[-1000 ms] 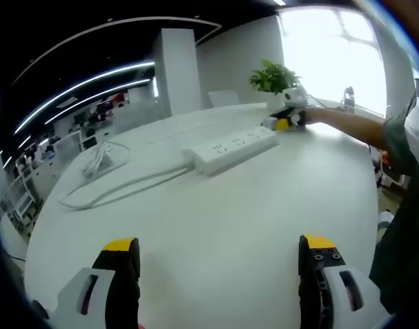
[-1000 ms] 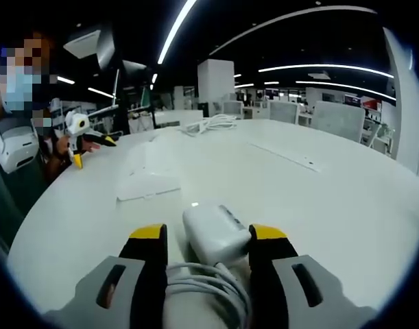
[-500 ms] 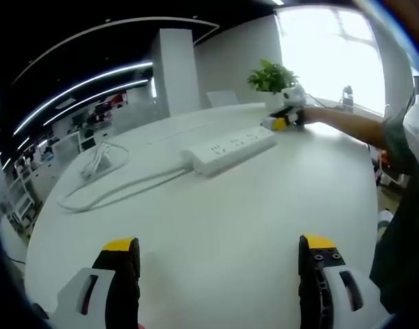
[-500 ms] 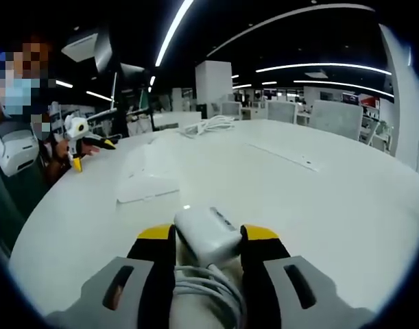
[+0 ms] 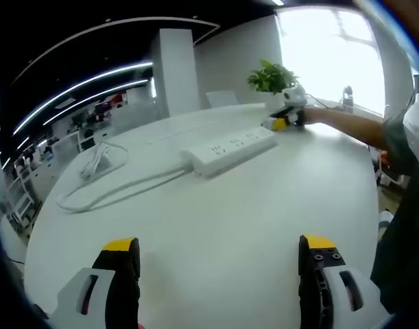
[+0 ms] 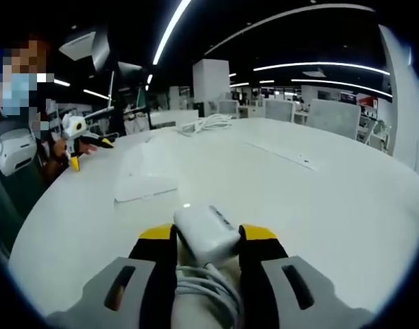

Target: Straighten the power strip on the desk, plug the charger into it

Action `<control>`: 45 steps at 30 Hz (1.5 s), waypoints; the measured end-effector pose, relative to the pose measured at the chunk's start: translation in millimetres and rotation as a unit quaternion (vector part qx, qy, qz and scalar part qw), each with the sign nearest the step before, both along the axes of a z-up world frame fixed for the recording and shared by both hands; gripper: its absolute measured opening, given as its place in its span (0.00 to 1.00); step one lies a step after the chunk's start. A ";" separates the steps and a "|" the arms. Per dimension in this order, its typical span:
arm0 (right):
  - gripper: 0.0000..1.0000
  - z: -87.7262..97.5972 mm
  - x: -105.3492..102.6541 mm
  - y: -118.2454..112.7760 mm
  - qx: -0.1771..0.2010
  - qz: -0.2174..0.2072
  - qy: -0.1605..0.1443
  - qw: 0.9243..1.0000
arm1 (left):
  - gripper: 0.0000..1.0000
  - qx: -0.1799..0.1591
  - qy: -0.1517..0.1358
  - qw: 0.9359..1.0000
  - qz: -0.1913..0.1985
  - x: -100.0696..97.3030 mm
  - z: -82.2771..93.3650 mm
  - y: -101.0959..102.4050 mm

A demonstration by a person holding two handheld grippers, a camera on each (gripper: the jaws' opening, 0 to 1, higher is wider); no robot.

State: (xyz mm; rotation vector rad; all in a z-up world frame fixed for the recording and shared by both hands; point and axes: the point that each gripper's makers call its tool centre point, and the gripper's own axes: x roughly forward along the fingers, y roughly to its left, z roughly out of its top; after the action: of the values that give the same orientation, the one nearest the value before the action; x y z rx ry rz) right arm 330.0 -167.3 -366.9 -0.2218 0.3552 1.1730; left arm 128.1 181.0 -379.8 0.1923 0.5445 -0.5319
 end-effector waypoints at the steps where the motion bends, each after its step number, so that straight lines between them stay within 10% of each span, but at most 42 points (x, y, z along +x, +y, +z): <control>1: 0.34 -0.2 -2.8 1.4 0.000 0.003 0.002 1.000 | 0.99 0.000 0.000 1.000 0.000 0.1 0.0 0.2; 45: 0.24 -0.5 1.9 1.7 -0.013 -0.073 0.014 0.997 | 0.99 0.000 -0.004 1.000 0.010 -2.7 1.5 8.2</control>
State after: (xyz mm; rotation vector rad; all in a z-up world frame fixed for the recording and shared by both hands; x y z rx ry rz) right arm 331.9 -165.6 -367.5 -0.1988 0.4059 1.0297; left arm 125.3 189.2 -378.3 0.1882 0.5386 -0.5113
